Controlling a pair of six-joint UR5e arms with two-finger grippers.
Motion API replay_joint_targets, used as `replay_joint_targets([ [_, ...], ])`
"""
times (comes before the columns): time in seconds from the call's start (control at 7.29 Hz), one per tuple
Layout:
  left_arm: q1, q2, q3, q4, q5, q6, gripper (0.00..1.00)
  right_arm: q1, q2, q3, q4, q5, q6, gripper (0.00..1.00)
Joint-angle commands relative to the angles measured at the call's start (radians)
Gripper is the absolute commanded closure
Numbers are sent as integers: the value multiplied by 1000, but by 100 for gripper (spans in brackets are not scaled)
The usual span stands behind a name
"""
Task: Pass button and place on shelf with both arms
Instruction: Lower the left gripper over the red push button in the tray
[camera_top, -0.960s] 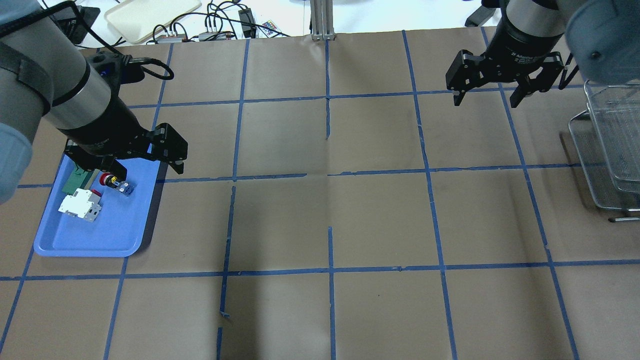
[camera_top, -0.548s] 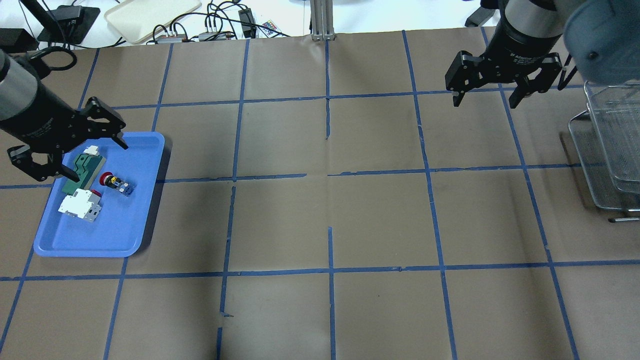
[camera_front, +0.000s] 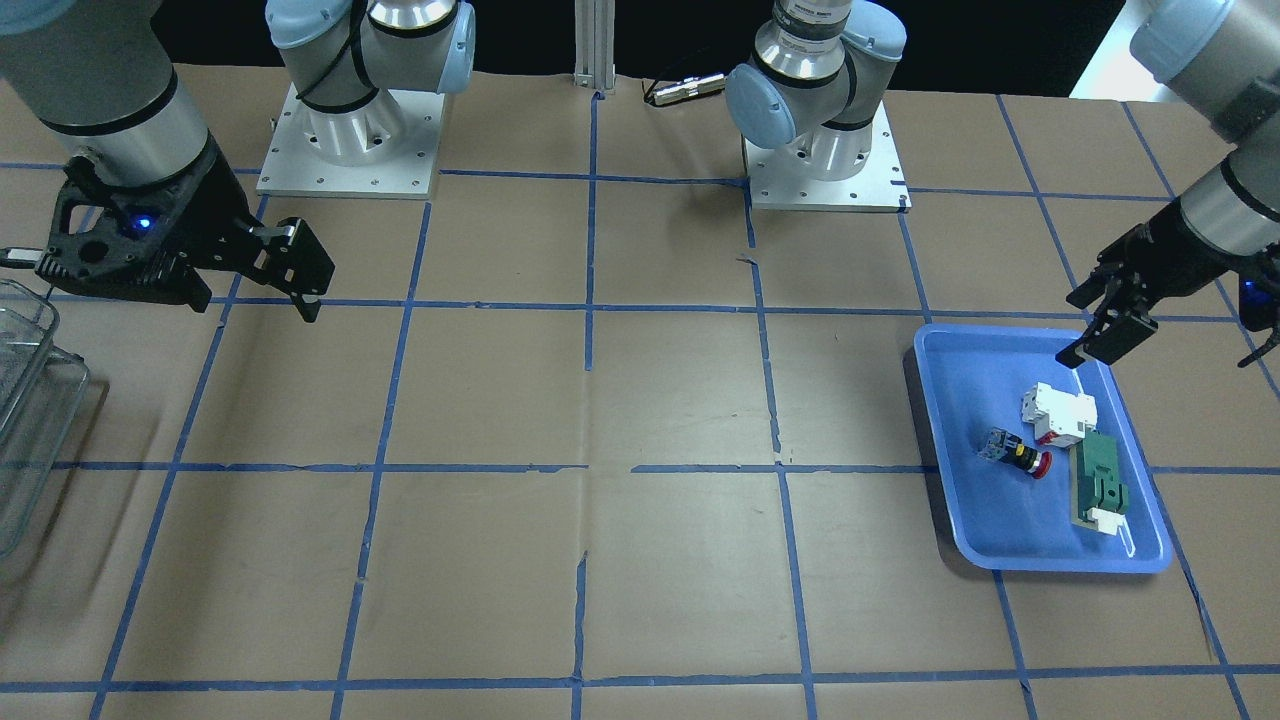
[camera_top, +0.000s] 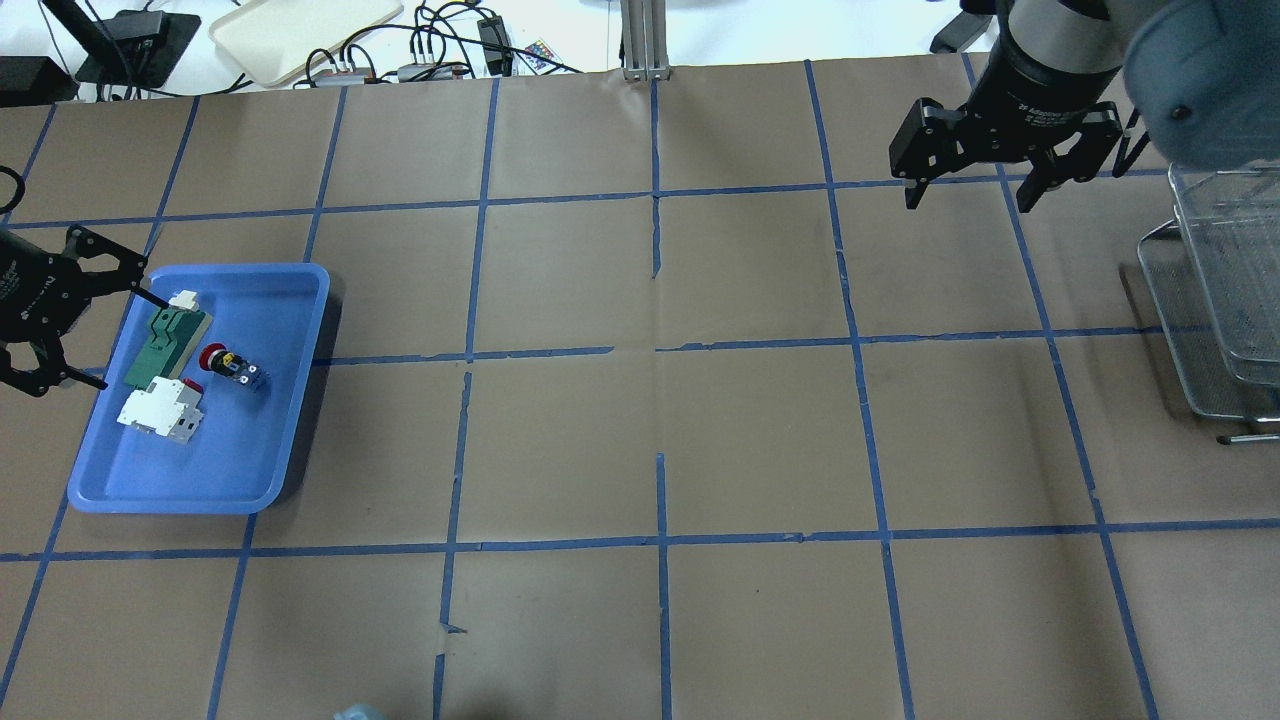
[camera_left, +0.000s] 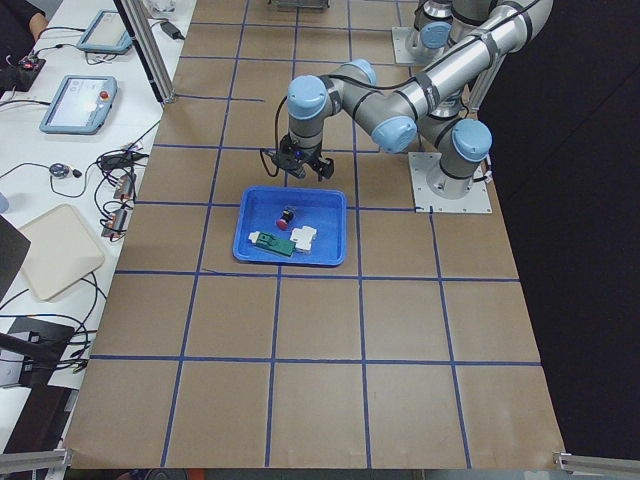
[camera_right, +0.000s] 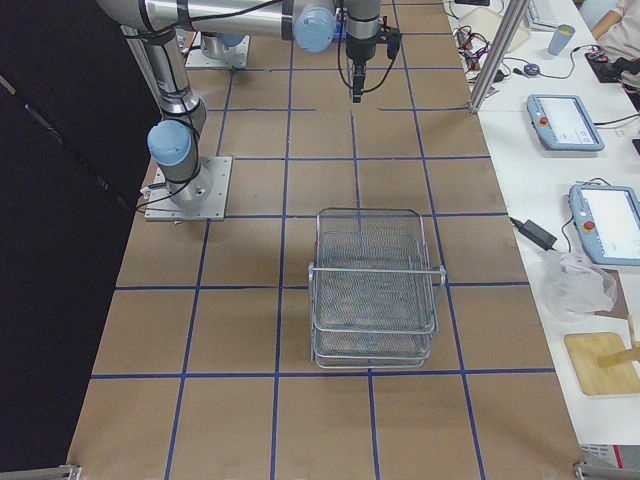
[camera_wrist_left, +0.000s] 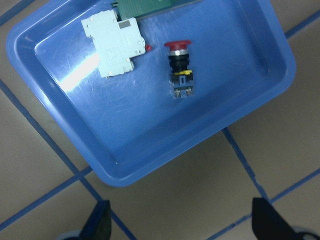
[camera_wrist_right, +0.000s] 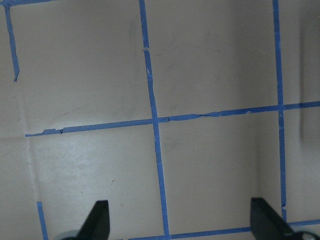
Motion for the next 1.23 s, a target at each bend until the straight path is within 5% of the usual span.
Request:
replay_joint_targets([
  [0.0,4,-142,8,166,-3,-124,0,2,-1,4,-2,0,0,0],
  [0.27,3,-243,17,332,46,-136,1,2,-1,7,0,0,-1,0],
  [1.1,-62,-348,29,397,50,-233,3,2,2,8,0,0,-1,0],
])
